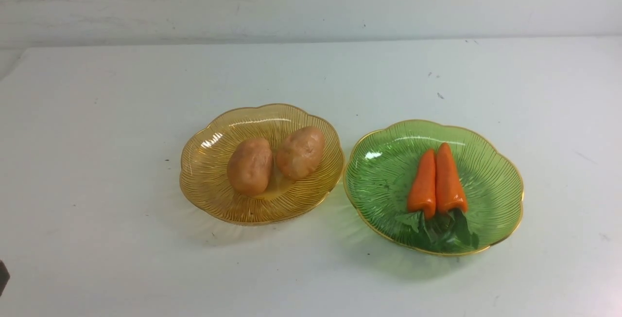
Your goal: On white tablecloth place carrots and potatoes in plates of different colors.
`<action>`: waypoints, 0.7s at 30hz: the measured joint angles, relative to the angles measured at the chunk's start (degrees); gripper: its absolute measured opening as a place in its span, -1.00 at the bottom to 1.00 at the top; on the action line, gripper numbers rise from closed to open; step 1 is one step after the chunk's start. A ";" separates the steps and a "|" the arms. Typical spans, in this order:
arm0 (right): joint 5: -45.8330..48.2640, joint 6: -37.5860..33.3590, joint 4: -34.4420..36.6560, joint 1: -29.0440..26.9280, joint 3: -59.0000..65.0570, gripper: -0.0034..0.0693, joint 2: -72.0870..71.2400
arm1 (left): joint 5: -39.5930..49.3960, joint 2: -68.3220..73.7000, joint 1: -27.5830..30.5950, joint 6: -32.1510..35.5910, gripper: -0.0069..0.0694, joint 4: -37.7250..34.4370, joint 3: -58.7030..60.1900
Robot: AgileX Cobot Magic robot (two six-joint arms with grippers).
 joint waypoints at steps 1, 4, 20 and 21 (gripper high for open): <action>0.00 0.00 0.00 0.00 0.00 -0.95 0.00 | 0.00 0.00 0.00 0.00 -0.83 0.00 0.00; 0.00 0.00 0.00 0.00 0.00 -0.95 0.00 | 0.00 0.00 0.00 0.00 -0.83 0.00 0.00; 4.33 -1.87 -4.45 -0.30 0.29 -0.95 0.00 | 0.00 0.00 0.00 0.00 -0.83 0.00 0.00; 5.76 -2.07 -5.65 -0.83 0.77 -0.95 0.00 | 0.00 0.00 0.00 0.00 -0.83 0.00 0.00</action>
